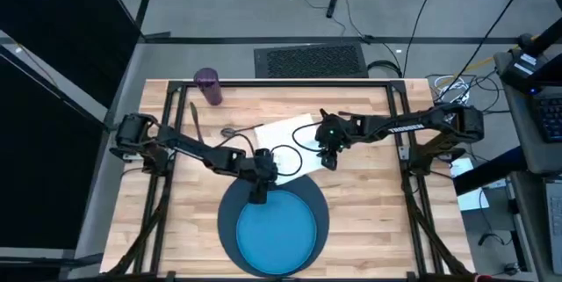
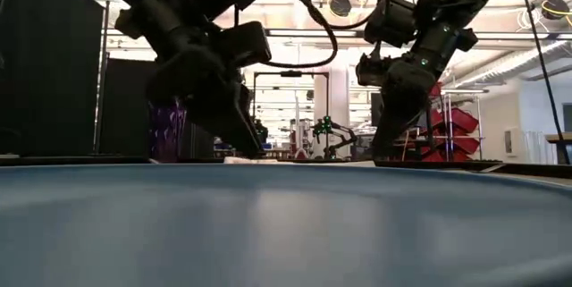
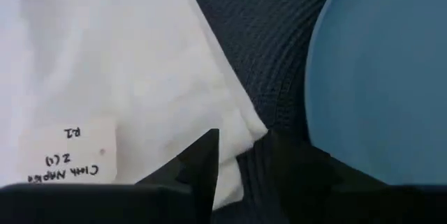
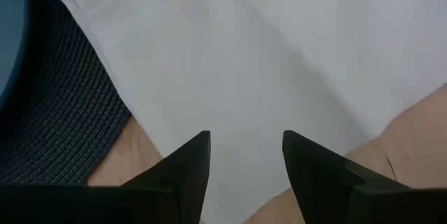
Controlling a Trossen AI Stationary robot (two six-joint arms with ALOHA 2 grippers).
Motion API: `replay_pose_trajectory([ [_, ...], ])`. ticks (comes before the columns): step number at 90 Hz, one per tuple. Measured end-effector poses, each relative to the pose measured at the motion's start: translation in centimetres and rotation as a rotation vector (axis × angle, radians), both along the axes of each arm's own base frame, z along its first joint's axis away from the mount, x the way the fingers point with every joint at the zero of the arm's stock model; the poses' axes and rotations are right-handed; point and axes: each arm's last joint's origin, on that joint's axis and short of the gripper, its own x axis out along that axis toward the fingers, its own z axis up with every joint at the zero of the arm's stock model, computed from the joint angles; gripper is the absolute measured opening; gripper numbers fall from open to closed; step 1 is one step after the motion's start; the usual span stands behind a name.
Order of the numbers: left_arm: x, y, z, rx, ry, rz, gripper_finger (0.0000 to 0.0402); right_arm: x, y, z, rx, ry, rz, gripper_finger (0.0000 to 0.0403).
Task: Set table place
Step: Fold the white napkin
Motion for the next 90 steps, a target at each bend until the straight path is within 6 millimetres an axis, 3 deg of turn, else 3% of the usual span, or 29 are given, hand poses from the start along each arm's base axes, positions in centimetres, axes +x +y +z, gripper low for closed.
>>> replay_pose_trajectory([
  [26, 0.0, 0.0, 0.0, 0.007, 0.001, -0.025, 0.0116, 0.0, 0.0, 0.0, 0.0, -0.001, 0.0, 0.0167],
  [58, 0.7, 0.8, -2.3, 0.012, 0.04, -0.017, 0.0116, 0.1, 0.0, 0.1, -0.001, -0.011, -0.001, 0.0167],
  [90, 1.0, 0.9, -2.0, 0.027, 0.039, -0.025, 0.0116, 0.3, -0.1, 0.2, -0.007, -0.037, 0.001, 0.0167],
])
